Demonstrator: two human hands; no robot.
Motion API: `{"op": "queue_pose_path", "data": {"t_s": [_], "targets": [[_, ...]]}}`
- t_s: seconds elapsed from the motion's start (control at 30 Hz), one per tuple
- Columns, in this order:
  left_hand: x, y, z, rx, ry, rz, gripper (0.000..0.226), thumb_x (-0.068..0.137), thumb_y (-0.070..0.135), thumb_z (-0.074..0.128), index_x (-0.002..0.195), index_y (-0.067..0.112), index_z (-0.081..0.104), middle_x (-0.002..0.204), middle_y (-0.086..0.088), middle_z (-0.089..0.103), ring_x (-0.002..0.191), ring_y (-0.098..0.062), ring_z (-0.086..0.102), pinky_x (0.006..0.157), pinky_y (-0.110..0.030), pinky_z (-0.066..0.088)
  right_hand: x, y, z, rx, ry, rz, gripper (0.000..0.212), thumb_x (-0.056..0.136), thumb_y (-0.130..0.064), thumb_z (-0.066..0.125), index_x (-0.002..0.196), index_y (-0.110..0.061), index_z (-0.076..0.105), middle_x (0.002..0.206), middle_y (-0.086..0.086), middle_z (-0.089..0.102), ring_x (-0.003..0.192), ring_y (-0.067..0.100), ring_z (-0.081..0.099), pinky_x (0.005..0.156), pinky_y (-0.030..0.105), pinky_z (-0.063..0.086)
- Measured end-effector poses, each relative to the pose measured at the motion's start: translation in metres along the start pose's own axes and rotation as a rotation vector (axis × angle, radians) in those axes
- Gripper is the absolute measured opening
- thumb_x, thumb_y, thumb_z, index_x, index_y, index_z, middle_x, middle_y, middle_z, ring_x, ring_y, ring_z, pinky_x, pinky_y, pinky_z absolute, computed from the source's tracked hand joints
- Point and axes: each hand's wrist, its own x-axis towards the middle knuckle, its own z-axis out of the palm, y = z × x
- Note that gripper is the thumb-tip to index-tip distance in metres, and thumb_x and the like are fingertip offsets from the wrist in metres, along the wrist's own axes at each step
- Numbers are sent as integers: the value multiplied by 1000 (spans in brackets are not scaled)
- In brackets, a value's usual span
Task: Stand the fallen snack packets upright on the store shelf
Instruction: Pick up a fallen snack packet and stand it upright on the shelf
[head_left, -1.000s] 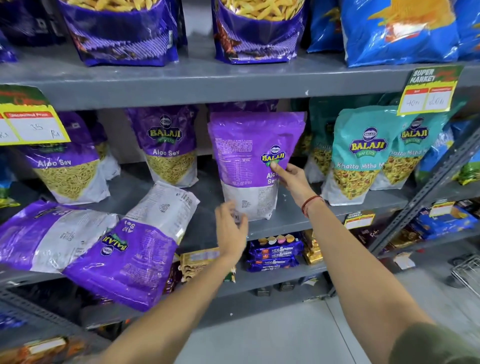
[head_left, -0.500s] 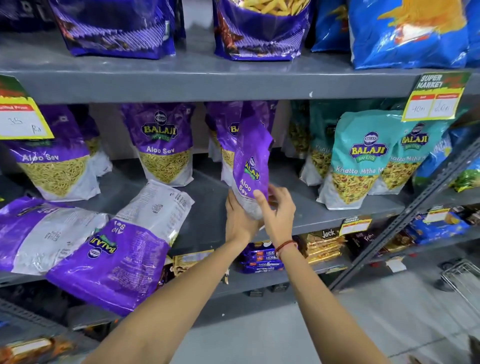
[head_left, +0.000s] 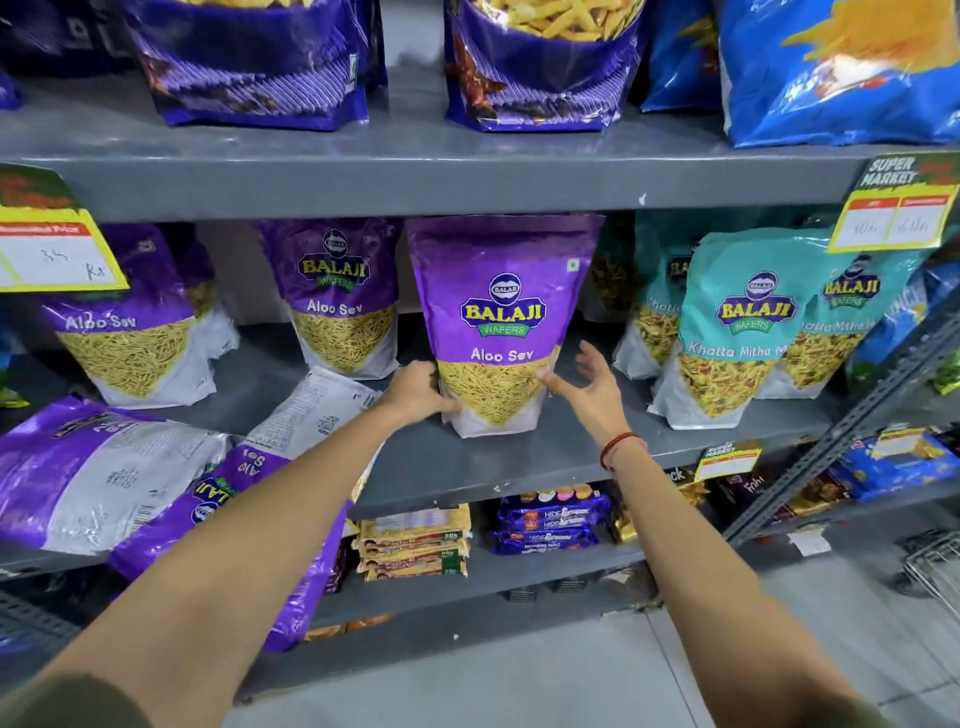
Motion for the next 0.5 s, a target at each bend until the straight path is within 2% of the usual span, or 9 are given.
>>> {"op": "queue_pose_path", "data": {"t_s": [0.1, 0.2, 0.27, 0.33, 0.5], "targets": [[4, -12, 12, -111, 27, 16, 86, 34, 61, 78, 103, 10, 68, 105, -12, 73, 99, -25, 68, 90, -45, 54, 11, -4, 4, -8, -150, 26, 99, 56, -51, 84, 139, -20, 40, 140, 1, 51, 127, 15, 49, 109, 42, 39], [-11, 6, 13, -109, 79, 21, 72, 48, 55, 81, 103, 10, 69, 103, -11, 73, 96, -24, 68, 88, -42, 54, 15, -7, 9, 68, -292, 20, 79, 57, -49, 84, 123, -17, 55, 121, 0, 67, 110, 14, 63, 102, 43, 47], [-17, 15, 15, -94, 99, 16, 58, 59, 43, 84, 103, 8, 69, 102, -12, 73, 95, -26, 67, 85, -37, 54, 14, -9, 12, 101, -289, 17, 64, 65, -40, 82, 118, -14, 58, 116, 1, 69, 105, 14, 66, 99, 41, 50], [-21, 20, 19, -94, 108, 14, 52, 63, 39, 84, 101, 6, 70, 99, -13, 73, 93, -28, 67, 80, -32, 52, 12, -7, 10, 115, -252, 9, 56, 70, -34, 79, 118, -13, 59, 115, 2, 69, 104, 13, 66, 97, 37, 51], [-34, 29, 30, -89, 128, 22, 54, 61, 47, 82, 95, 8, 69, 95, -12, 73, 93, -29, 66, 82, -39, 53, 4, -2, 0, 93, -201, 10, 49, 77, -32, 75, 119, -13, 57, 115, 0, 68, 101, 8, 65, 83, 21, 52]]}}
